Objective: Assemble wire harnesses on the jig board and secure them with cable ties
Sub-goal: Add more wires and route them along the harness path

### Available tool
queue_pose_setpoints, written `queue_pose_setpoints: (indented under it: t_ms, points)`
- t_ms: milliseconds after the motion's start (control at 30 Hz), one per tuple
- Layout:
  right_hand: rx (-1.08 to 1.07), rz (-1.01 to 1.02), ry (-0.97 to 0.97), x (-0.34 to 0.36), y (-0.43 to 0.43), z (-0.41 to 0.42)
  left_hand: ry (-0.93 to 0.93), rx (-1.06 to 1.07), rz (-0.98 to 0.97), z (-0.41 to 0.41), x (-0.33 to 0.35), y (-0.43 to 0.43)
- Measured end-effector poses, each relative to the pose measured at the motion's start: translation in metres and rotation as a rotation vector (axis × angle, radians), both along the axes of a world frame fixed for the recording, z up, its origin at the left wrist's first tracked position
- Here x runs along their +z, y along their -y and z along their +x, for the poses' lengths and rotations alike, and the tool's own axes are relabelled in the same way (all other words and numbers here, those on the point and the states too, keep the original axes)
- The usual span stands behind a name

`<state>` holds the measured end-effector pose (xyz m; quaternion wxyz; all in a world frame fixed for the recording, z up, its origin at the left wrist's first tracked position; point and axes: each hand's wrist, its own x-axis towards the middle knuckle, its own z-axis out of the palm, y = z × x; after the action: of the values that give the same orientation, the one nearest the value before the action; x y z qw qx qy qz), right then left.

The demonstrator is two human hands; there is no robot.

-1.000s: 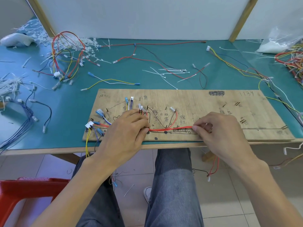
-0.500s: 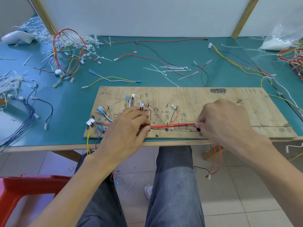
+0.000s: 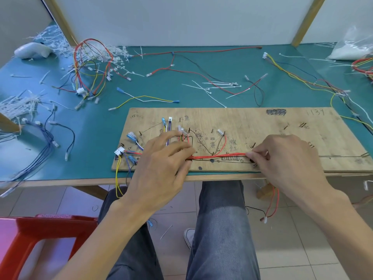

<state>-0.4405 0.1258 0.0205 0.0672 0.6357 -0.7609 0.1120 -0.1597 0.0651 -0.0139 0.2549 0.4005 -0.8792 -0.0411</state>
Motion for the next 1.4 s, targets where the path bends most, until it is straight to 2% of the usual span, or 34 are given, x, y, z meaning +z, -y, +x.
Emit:
queue_pose_setpoints:
  t_ms: [233,467,567,667,767,833,933,1100,1267,1400]
  points:
    - [-0.081,-0.079,0.108,-0.011,-0.005,0.006,0.144,0.003,-0.099,0.001,-0.011,-0.017]
    - [-0.099,-0.118,0.256,-0.015,-0.008,0.008,0.183,0.060,-0.014,0.001,-0.011,-0.033]
    - [-0.093,-0.140,0.285,-0.018,-0.010,0.009,0.103,0.057,0.004,0.007,-0.005,-0.040]
    - [-0.096,-0.150,0.350,-0.021,-0.009,0.009,-0.071,0.059,0.016,0.026,0.002,-0.043]
    - [-0.098,-0.166,0.397,-0.024,-0.010,0.010,-0.261,0.210,0.023,0.066,0.013,-0.028]
    - [-0.097,-0.180,0.414,-0.026,-0.011,0.012,-0.292,0.323,0.085,0.094,0.026,-0.006]
    - [-0.101,-0.211,0.437,-0.028,-0.013,0.015,-0.149,0.340,0.216,0.115,0.045,0.033]
    - [-0.100,-0.225,0.423,-0.031,-0.014,0.019,0.317,0.058,0.425,0.109,0.071,0.086]
    - [-0.091,-0.228,0.437,-0.032,-0.014,0.020,0.541,-0.079,0.446,0.095,0.077,0.109]
    - [-0.087,-0.230,0.458,-0.033,-0.013,0.020,0.652,-0.110,0.357,0.090,0.078,0.115]
